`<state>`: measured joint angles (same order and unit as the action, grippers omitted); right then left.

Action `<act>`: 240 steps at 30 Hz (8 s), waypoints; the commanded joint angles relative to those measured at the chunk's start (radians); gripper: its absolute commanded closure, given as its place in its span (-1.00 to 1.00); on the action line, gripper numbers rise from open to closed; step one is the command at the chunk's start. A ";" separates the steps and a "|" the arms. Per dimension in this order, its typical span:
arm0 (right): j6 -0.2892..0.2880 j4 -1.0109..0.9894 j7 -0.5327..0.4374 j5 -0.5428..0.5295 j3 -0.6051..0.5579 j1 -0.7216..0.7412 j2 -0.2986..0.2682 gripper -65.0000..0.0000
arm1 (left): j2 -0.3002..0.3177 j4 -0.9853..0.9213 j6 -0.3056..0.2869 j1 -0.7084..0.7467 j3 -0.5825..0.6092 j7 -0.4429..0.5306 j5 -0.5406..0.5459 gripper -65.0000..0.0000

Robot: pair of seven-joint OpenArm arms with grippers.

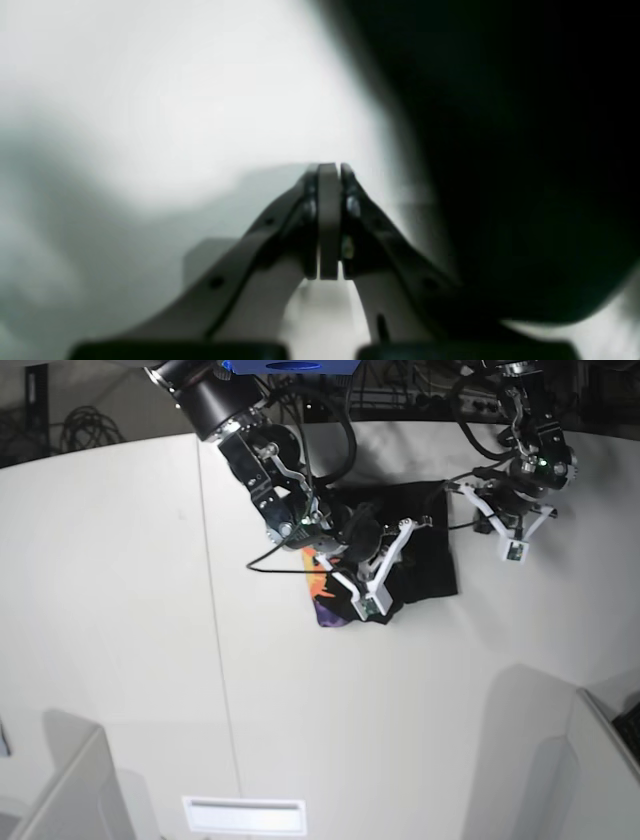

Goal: Fold the T-shirt properly
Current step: 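Fold the strip's end with the right gripper over toward the left gripper, then press the folded layer flat with the right gripper and release it, then grasp the folded bundle's edge with the left gripper, then drag and rotate the bundle with the left gripper to square it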

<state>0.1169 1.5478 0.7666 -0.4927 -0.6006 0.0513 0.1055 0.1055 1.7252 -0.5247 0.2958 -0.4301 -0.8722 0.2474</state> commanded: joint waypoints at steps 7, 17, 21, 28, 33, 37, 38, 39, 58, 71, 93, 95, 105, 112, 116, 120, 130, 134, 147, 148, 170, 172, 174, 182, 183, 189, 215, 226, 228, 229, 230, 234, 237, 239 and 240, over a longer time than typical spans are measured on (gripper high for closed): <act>-0.004 0.004 -0.012 -0.010 -0.002 0.015 0.015 1.00 | 0.007 0.094 -0.094 0.087 -0.151 0.014 0.040 1.00; 0.004 -0.013 -0.011 -0.007 -0.095 0.031 0.013 -0.10 | 0.081 0.098 -0.148 0.104 -0.396 -0.147 0.266 1.00; 0.053 -0.013 -0.012 -0.007 -0.103 0.037 0.013 -0.09 | 0.093 0.098 -0.148 0.105 -0.468 -0.147 0.267 1.00; 0.053 -0.013 -0.011 -0.007 -0.146 0.066 0.015 -0.09 | 0.110 0.097 -0.148 0.107 -0.530 -0.149 0.269 1.00; 0.056 -0.014 -0.011 -0.007 -0.236 0.104 0.015 -0.09 | 0.109 0.100 -0.148 0.127 -0.548 -0.149 0.269 1.00; 0.056 -0.033 -0.011 -0.010 -0.262 0.131 0.020 -0.09 | 0.109 0.098 -0.148 0.133 -0.566 -0.149 0.269 1.00; 0.056 -0.045 -0.011 -0.010 -0.275 0.140 0.024 -0.09 | 0.109 0.098 -0.148 0.133 -0.574 -0.149 0.269 1.00; 0.056 -0.056 -0.011 -0.010 -0.284 0.146 0.026 -0.09 | 0.109 0.098 -0.148 0.133 -0.579 -0.149 0.269 1.00; 0.051 0.075 0.008 -0.011 -0.531 0.227 0.036 -0.09 | 0.110 0.089 -0.148 0.127 -0.580 -0.149 0.269 1.00; 0.053 0.328 -0.117 -0.013 -0.126 0.065 -0.137 1.00 | 0.087 0.181 -0.173 0.133 -0.571 -0.172 0.272 1.00; 0.057 0.348 -0.011 -0.007 -0.229 -0.064 -0.226 1.00 | 0.204 0.131 -0.173 0.105 -0.608 -0.212 0.261 1.00; 0.057 0.320 -0.011 -0.007 -0.238 -0.052 -0.204 1.00 | 0.231 0.065 -0.173 0.147 -0.608 -0.146 0.261 1.00; 0.057 0.213 -0.009 -0.007 -0.264 0.000 -0.172 1.00 | 0.280 -0.162 -0.173 0.237 -0.608 0.000 0.260 1.00; 0.057 0.095 -0.011 -0.008 -0.402 0.080 -0.128 1.00 | 0.273 -0.130 -0.173 0.234 -0.608 -0.008 0.260 1.00; 0.056 0.056 -0.011 -0.008 -0.404 0.081 -0.105 1.00 | 0.251 -0.080 -0.173 0.231 -0.608 -0.008 0.260 1.00; 0.056 0.010 -0.003 -0.008 -0.404 0.083 -0.086 1.00 | 0.242 -0.044 -0.173 0.202 -0.570 -0.040 0.267 1.00; 0.056 0.167 0.064 -0.008 -0.319 0.080 -0.125 1.00 | 0.129 0.080 -0.173 0.041 -0.525 -0.270 0.270 1.00; 0.056 0.297 0.064 -0.010 -0.104 -0.008 -0.186 1.00 | 0.081 0.151 -0.173 0.038 -0.456 -0.272 0.272 1.00; 0.054 0.383 -0.089 -0.011 0.101 -0.235 -0.390 1.00 | -0.082 0.152 -0.173 -0.031 -0.359 -0.275 0.283 -0.50; 0.054 0.383 -0.089 -0.011 0.101 -0.245 -0.398 1.00 | -0.082 0.151 -0.173 -0.031 -0.336 -0.275 0.310 -0.50; 0.051 0.385 -0.137 -0.011 0.140 -0.342 -0.399 1.00 | -0.089 -0.130 -0.105 -0.145 -0.163 -0.270 0.430 -0.50; 0.051 0.385 -0.137 -0.011 0.140 -0.342 -0.401 1.00 | -0.088 -0.095 -0.107 -0.126 -0.172 -0.273 0.433 -0.50; 0.051 0.385 -0.137 -0.011 0.140 -0.342 -0.401 1.00 | -0.083 -0.057 -0.110 -0.091 -0.174 -0.273 0.487 -0.50; 0.051 0.382 -0.135 -0.011 0.138 -0.337 -0.399 1.00 | -0.017 -0.109 -0.059 -0.045 -0.212 -0.275 0.873 -0.50; 0.051 0.382 -0.134 -0.011 0.138 -0.337 -0.399 1.00 | -0.017 -0.115 -0.038 -0.045 -0.209 -0.275 0.909 -0.50; 0.051 0.382 -0.132 -0.011 0.136 -0.342 -0.399 1.00 | -0.020 -0.116 0.062 -0.074 -0.206 -0.275 0.961 -0.50; 0.051 0.383 -0.138 -0.011 0.140 -0.341 -0.395 1.00 | -0.033 -0.127 0.159 -0.168 -0.011 -0.269 0.553 -0.49; 0.051 0.392 -0.284 -0.011 0.299 -0.446 -0.395 1.00 | -0.028 -0.133 0.160 -0.166 0.087 -0.209 0.513 0.34; 0.051 0.403 -0.296 -0.011 0.344 -0.471 -0.396 1.00 | -0.028 -0.152 0.160 -0.174 0.087 -0.213 0.513 0.63; 0.051 0.408 -0.296 -0.011 0.368 -0.482 -0.396 1.00 | -0.028 -0.162 0.160 -0.175 0.087 -0.213 0.513 0.75; 0.051 0.414 -0.298 -0.011 0.391 -0.496 -0.395 1.00 | -0.028 -0.172 0.160 -0.183 0.087 -0.213 0.513 0.87; 0.051 0.423 -0.298 -0.011 0.468 -0.531 -0.392 1.00 | -0.005 -0.195 0.160 -0.205 0.149 -0.213 0.511 1.00; 0.051 0.423 -0.298 -0.013 0.517 -0.549 -0.392 1.00 | 0.043 -0.189 0.162 -0.224 0.230 -0.210 0.511 1.00; 0.051 0.426 -0.298 -0.013 0.549 -0.560 -0.392 1.00 | 0.075 -0.199 0.162 -0.240 0.273 -0.213 0.511 1.00; 0.051 0.426 -0.298 -0.013 0.565 -0.561 -0.392 1.00 | 0.092 -0.196 0.162 -0.243 0.294 -0.213 0.511 1.00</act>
<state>0.1749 1.9526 0.4896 -0.5041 -0.0391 -0.5137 -0.2794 0.1909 1.5154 -0.3653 0.0582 -0.1318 -1.0882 0.7597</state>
